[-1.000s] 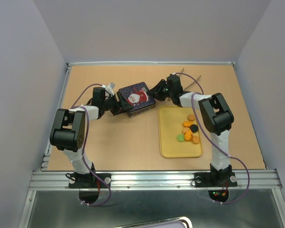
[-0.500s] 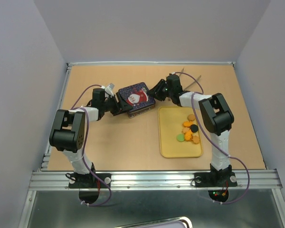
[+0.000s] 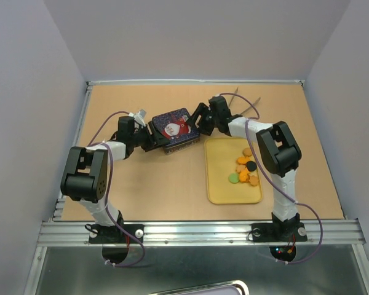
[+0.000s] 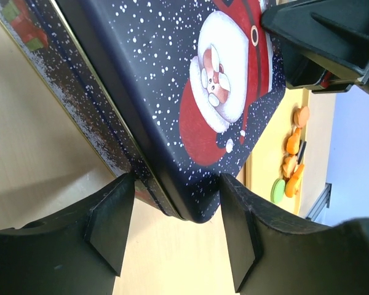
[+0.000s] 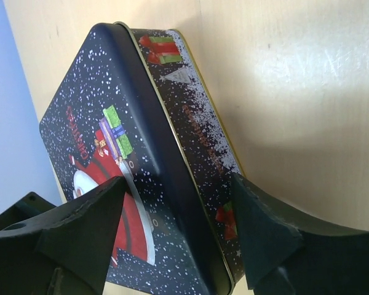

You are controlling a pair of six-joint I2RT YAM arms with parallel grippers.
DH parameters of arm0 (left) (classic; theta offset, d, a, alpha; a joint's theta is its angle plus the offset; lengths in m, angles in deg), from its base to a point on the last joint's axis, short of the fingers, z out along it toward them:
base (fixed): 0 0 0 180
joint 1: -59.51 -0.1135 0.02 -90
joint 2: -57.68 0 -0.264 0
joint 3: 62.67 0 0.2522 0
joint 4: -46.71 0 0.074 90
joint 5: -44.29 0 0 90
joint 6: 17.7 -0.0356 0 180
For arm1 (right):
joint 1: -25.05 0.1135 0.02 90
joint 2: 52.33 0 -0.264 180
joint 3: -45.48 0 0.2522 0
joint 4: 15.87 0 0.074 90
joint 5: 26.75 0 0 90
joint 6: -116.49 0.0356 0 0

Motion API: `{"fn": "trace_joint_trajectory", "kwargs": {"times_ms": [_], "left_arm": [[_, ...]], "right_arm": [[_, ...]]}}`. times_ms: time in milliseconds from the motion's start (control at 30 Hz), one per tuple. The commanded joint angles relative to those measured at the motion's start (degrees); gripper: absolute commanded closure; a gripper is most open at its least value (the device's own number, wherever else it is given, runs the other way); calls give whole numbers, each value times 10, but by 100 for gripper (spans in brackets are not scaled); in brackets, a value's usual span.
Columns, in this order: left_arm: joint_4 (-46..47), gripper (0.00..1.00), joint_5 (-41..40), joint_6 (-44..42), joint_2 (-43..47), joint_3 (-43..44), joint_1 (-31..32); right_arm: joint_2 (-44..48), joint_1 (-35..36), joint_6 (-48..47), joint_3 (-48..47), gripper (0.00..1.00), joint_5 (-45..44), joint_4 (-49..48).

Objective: Pack the cookies

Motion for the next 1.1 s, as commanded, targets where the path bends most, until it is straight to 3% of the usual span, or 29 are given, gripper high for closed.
{"fn": "trace_joint_trajectory", "kwargs": {"times_ms": [0, 467, 500, 667, 700, 767, 800, 867, 900, 1067], "left_arm": [[29, 100, 7, -16, 24, -12, 2], [-3, 99, -8, -50, 41, -23, -13], [-14, 95, -10, -52, 43, -23, -14], [-40, 54, -22, -68, 65, -17, -19], [-42, 54, -20, -70, 68, -18, -20], [-50, 35, -17, -72, 75, -17, -20], [-53, 19, -17, -73, 77, -18, -21], [-58, 11, -16, -74, 89, -22, -24], [-63, 1, -16, -75, 96, -23, -27], [-85, 1, -24, -85, 124, -13, -35]], "right_arm": [[12, 52, -30, -5, 25, 47, 123], [27, 51, -76, -75, 20, 17, 190], [25, 51, -80, -78, 20, 16, 193], [18, 51, -87, -98, 20, 13, 204], [17, 51, -88, -98, 20, 13, 205], [16, 51, -90, -105, 20, 13, 205], [12, 51, -90, -106, 20, 13, 207], [10, 51, -90, -113, 20, 15, 209], [7, 51, -90, -115, 20, 16, 209], [4, 51, -90, -127, 20, 18, 209]]}}
